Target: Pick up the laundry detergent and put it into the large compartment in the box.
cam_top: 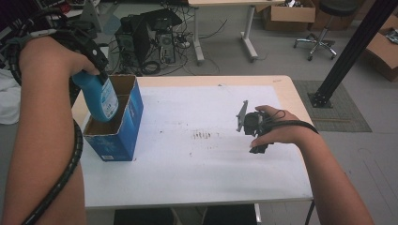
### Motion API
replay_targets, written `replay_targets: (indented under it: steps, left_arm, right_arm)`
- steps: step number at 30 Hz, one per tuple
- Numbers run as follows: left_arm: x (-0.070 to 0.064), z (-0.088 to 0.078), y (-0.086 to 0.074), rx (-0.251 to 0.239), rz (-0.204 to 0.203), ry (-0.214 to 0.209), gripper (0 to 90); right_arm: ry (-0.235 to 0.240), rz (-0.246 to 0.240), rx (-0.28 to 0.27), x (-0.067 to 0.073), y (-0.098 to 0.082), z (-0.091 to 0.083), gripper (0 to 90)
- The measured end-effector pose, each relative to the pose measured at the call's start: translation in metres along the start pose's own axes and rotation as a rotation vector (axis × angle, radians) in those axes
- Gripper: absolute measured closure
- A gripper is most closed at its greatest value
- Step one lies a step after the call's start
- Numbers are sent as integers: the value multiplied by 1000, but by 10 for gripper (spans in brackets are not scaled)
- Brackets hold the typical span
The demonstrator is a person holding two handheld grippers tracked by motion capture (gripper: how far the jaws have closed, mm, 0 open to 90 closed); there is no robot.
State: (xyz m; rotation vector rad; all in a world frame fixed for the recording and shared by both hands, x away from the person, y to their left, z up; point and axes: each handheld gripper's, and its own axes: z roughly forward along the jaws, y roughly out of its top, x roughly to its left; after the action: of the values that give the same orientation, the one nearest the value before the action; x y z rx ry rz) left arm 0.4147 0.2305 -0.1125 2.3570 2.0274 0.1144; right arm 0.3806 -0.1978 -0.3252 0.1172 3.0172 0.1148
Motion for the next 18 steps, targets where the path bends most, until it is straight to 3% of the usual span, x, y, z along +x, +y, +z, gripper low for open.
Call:
replay_targets:
  steps: [18]
  left_arm:
    - [13, 51, 2, 38, -21, -26, 398]
  right_arm:
    - [-4, 5, -1, 1, -1, 0, 162]
